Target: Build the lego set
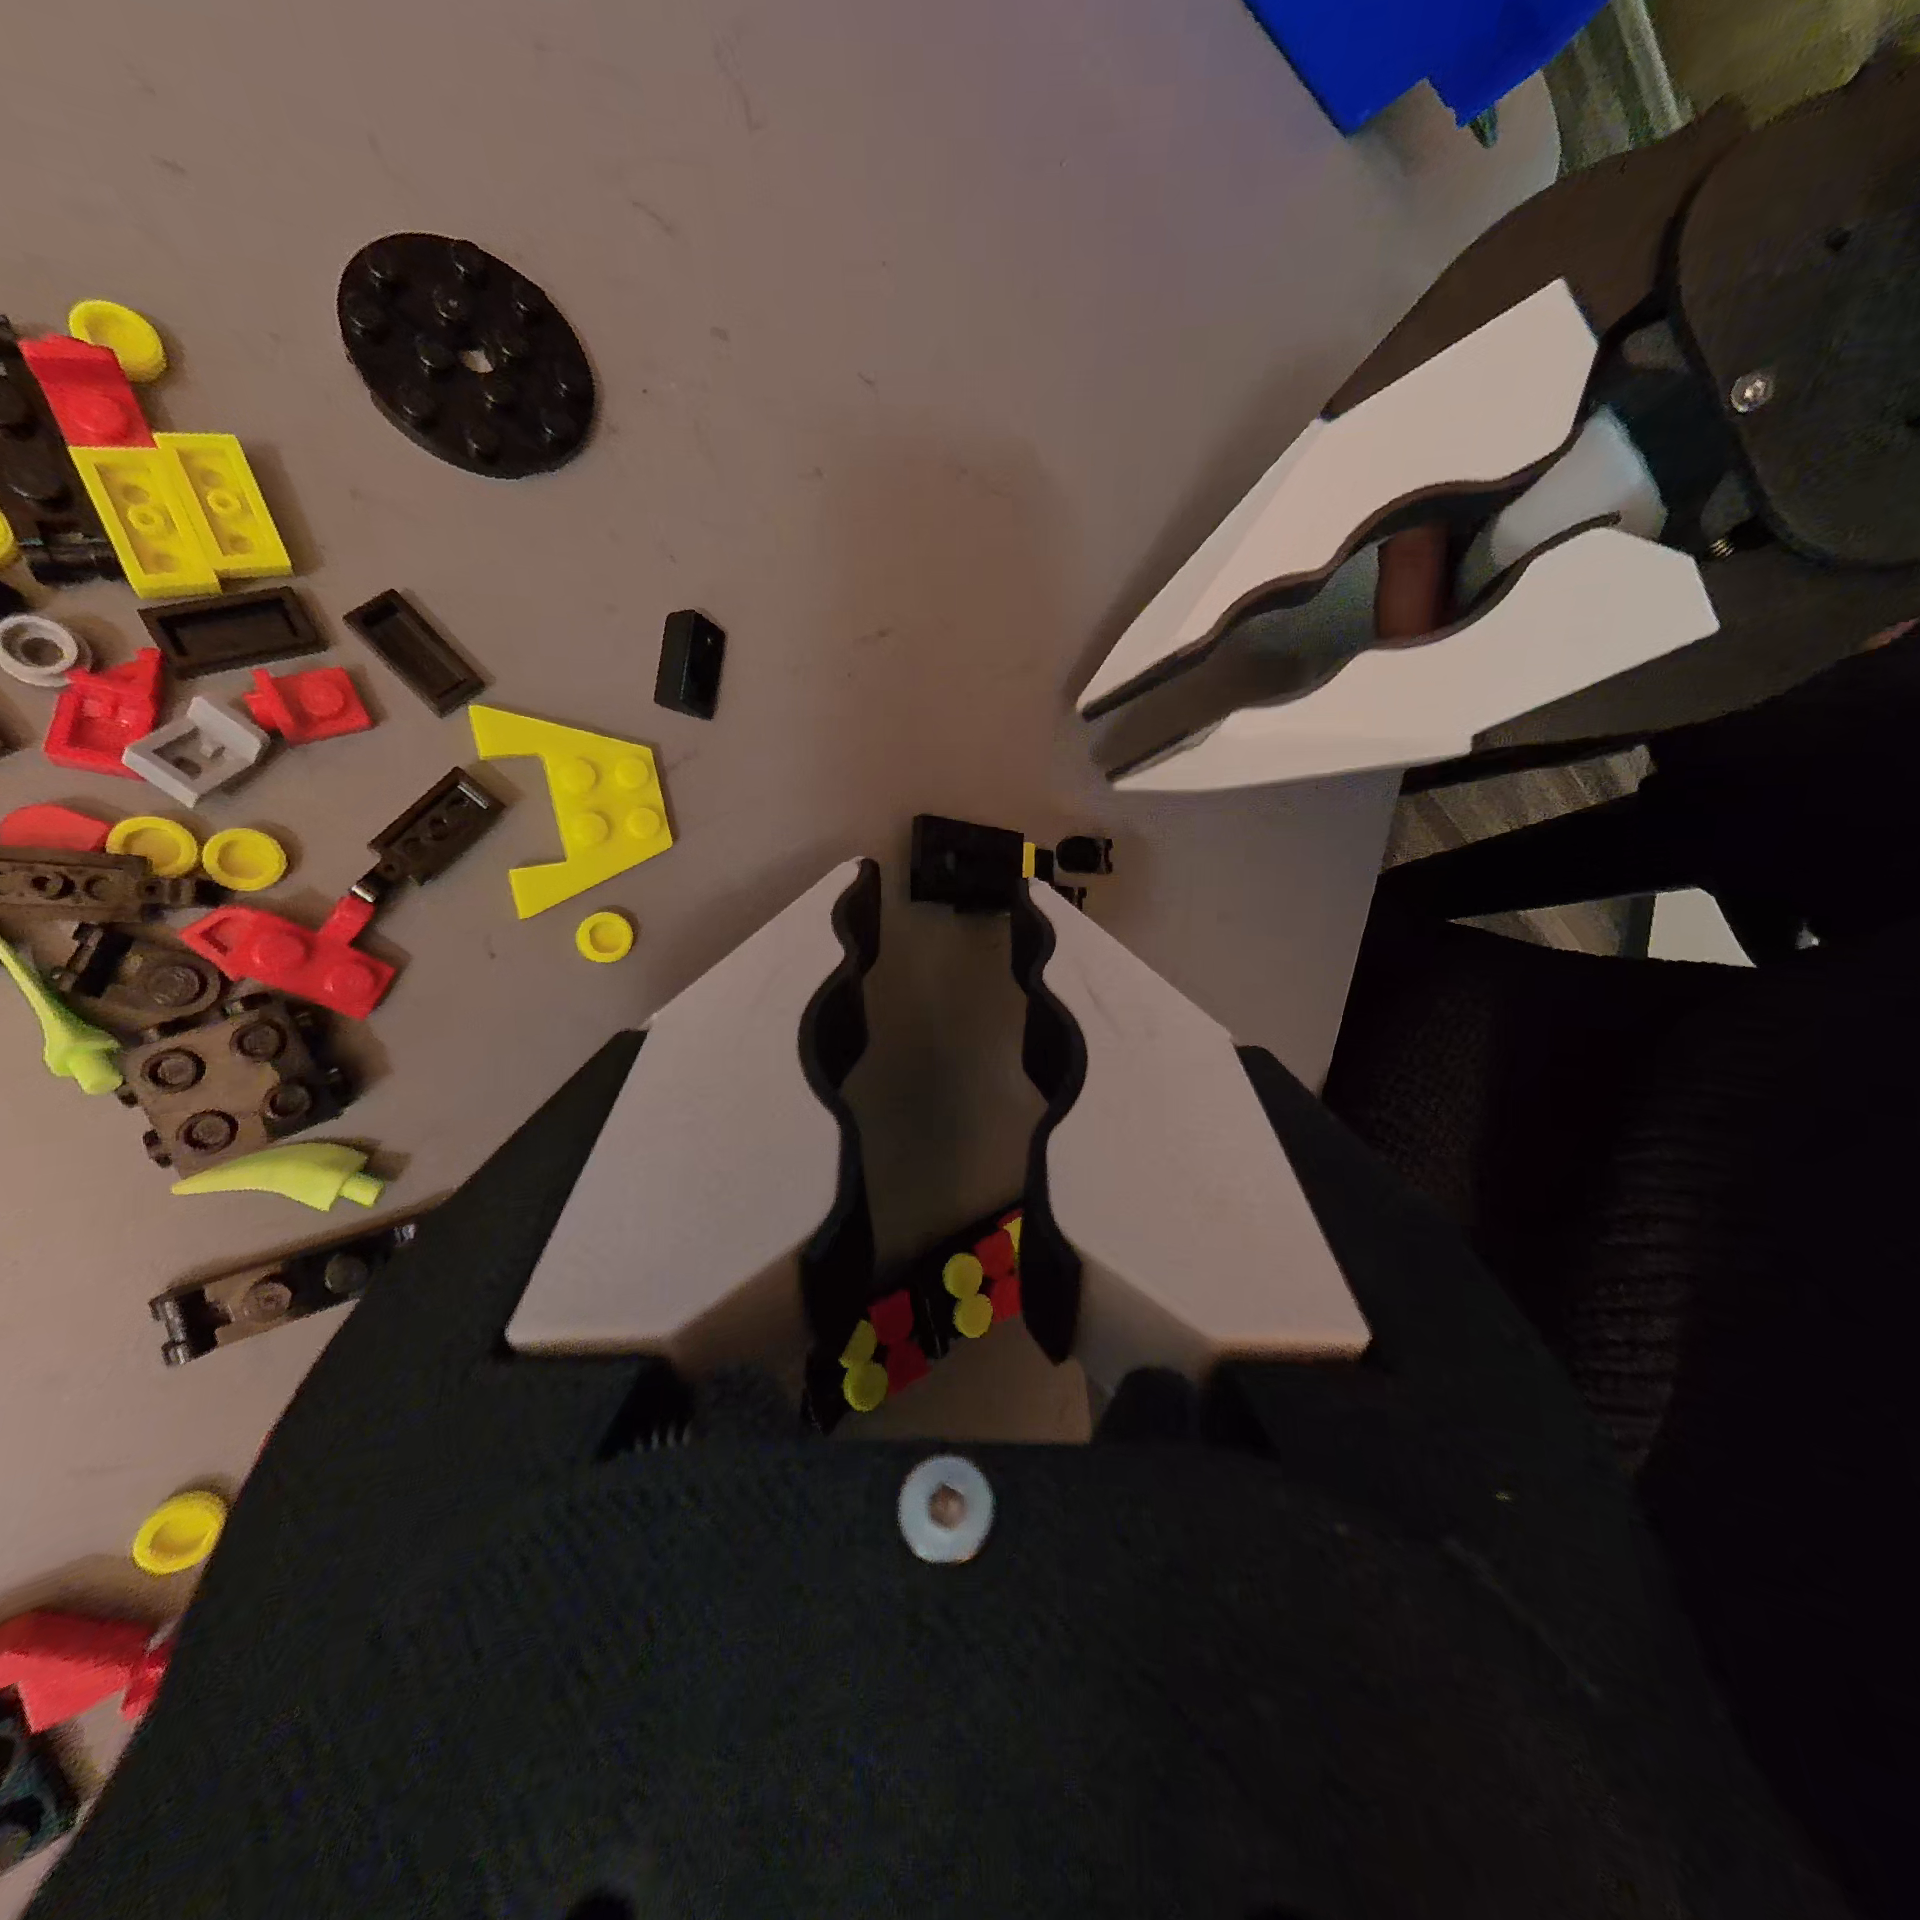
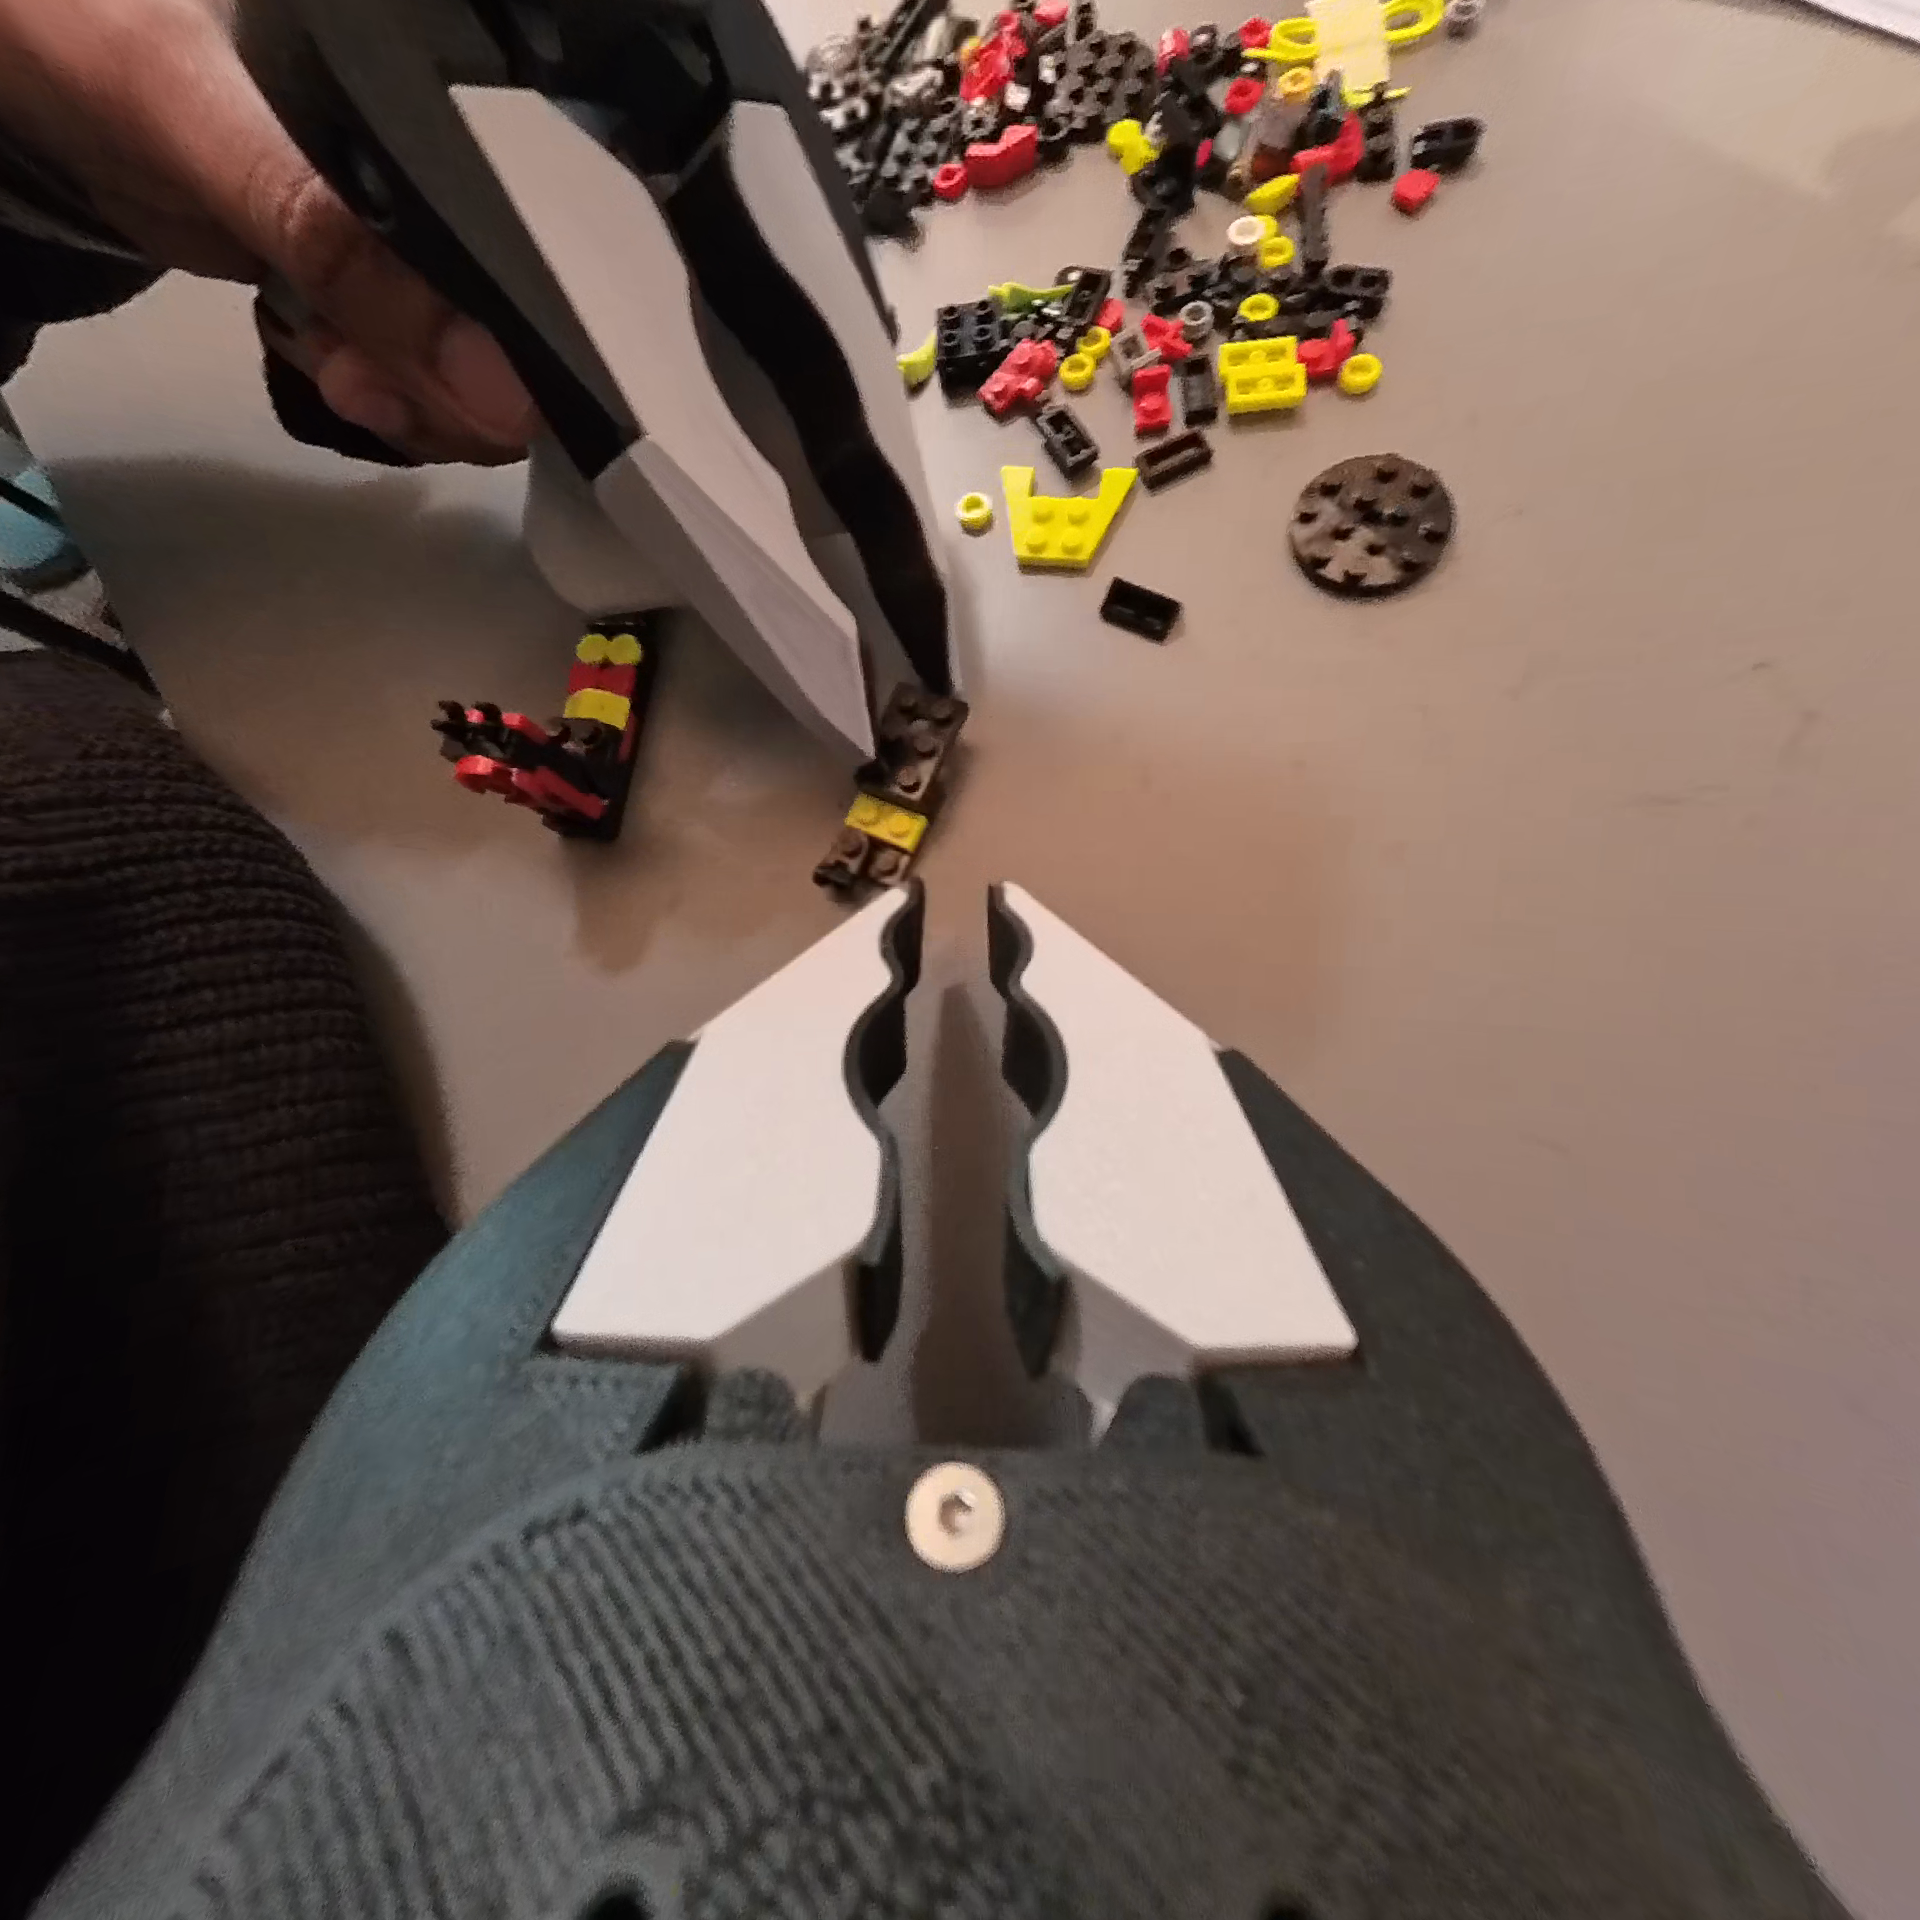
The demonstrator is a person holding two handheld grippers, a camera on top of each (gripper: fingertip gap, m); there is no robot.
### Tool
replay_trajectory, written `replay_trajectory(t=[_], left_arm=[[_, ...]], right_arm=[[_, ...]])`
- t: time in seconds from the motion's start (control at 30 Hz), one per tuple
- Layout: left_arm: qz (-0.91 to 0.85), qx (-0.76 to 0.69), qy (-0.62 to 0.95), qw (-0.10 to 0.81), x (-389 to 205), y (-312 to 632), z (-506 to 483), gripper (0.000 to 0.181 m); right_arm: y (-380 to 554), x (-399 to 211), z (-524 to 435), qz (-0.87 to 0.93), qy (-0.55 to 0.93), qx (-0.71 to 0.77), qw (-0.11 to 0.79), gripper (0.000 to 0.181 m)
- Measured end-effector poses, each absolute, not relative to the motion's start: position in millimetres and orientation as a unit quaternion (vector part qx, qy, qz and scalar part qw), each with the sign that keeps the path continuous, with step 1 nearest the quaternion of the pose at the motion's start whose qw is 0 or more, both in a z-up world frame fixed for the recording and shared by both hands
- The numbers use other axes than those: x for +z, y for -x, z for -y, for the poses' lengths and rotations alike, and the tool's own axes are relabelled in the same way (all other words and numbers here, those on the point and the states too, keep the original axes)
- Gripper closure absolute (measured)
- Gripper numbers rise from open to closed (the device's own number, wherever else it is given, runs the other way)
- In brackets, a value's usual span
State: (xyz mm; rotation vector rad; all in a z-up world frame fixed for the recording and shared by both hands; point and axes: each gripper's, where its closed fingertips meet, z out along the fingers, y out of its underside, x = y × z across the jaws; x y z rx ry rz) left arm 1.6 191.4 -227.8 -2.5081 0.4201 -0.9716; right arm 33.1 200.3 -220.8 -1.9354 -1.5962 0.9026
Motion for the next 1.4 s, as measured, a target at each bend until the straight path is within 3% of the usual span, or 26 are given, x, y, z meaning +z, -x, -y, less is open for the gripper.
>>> replay_trajectory(t=[0.03, 0.53, 1.4], left_arm=[[-0.150, -0.348, 0.902, 0.208, -228, -1, -191, 0.158], [-0.118, -0.384, 0.878, 0.262, -217, 4, -195, 0.154], [-0.113, -0.380, 0.889, 0.228, -226, 0, -187, 0.162]], right_arm=[[-35, -220, -202, 0.576, 0.710, 0.331, 0.236, 0.171], [-39, -221, -179, 0.516, 0.746, 0.284, 0.311, 0.166], [-37, -231, -185, 0.534, 0.747, 0.265, 0.294, 0.176]])
